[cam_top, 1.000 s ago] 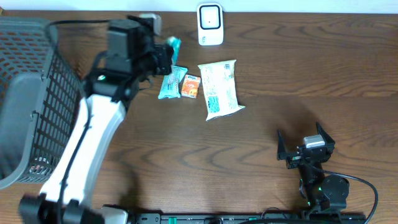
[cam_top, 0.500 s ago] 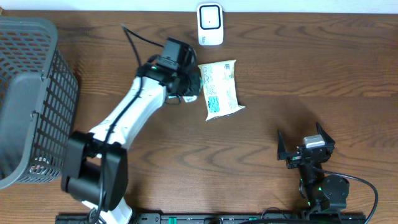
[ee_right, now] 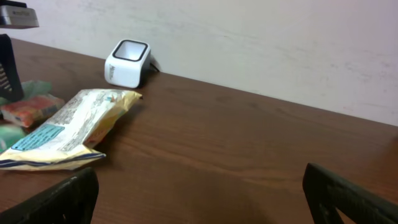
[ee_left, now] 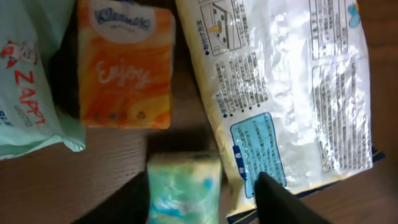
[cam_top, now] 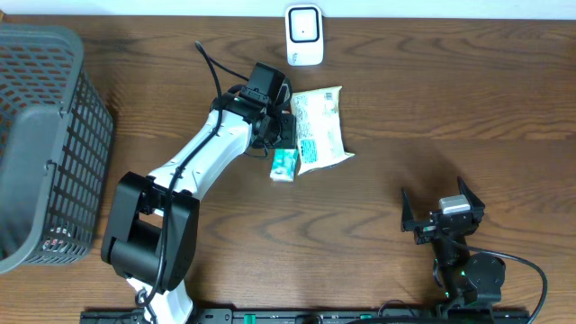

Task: Scan the item barcode
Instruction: 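Carry the small green pack out and release it below the orange pack, then move the left gripper back into the grey basket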

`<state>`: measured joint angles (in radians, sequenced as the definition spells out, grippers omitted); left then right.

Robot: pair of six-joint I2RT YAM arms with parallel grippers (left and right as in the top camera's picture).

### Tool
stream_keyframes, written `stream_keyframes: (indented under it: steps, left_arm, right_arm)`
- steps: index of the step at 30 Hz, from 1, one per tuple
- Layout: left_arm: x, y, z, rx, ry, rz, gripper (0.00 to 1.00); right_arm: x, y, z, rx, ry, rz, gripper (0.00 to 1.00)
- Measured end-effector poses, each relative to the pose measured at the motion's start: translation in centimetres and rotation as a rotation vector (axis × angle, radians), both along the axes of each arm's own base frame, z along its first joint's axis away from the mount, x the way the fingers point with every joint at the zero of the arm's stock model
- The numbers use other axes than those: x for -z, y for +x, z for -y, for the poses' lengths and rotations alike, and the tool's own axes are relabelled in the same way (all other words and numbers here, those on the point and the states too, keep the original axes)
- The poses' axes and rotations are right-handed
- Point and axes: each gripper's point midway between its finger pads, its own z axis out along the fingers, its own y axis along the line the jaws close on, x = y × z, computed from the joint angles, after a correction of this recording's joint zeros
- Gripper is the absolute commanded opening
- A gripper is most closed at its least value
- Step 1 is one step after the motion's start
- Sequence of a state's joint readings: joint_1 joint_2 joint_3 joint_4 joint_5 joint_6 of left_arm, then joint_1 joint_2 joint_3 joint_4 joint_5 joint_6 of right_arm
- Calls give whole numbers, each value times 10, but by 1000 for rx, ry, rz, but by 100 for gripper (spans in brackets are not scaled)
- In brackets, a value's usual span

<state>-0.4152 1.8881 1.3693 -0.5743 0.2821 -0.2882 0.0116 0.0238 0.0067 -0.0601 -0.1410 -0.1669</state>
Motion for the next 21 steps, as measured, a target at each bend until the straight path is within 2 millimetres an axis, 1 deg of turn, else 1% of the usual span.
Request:
stream_keyframes:
  steps: [4,6,9,10,11,12,13,15,18,20,21]
  left_arm:
    - [-2,2,-1,-4,-3,5,58]
    - [-7,8,-2,-12,-8,17,59]
    - [-28,24,-9,-38,-28,70,65]
    - [-45,33,-16,-64,-45,107,66]
    - [-51,36,-19,-68,-48,120,67]
    - [-67,42,-26,-89,-64,156,67]
    - [-88,49,-37,-114,-79,203,67]
    - [-129,59,-63,-172,-104,297,67]
    - [-200,67,-122,-296,-128,466,68]
    - [-240,62,-168,-391,-125,568,69]
    - [-255,57,-190,-438,-117,607,69]
  right_arm:
    - [0,0,0,0,0,0,99]
    - [0,0,0,0,0,0,99]
    - [0,0,0,0,0,0,99]
    - [0,0,0,0,0,0,99]
    - [0,0,0,0,0,0,99]
    - [0,0,0,0,0,0,99]
    - [0,0,0,0,0,0,99]
    - [0,0,0,0,0,0,99]
    - [0,0,0,0,0,0,99]
    - [0,0,0,0,0,0,99]
    - [0,0,0,0,0,0,99]
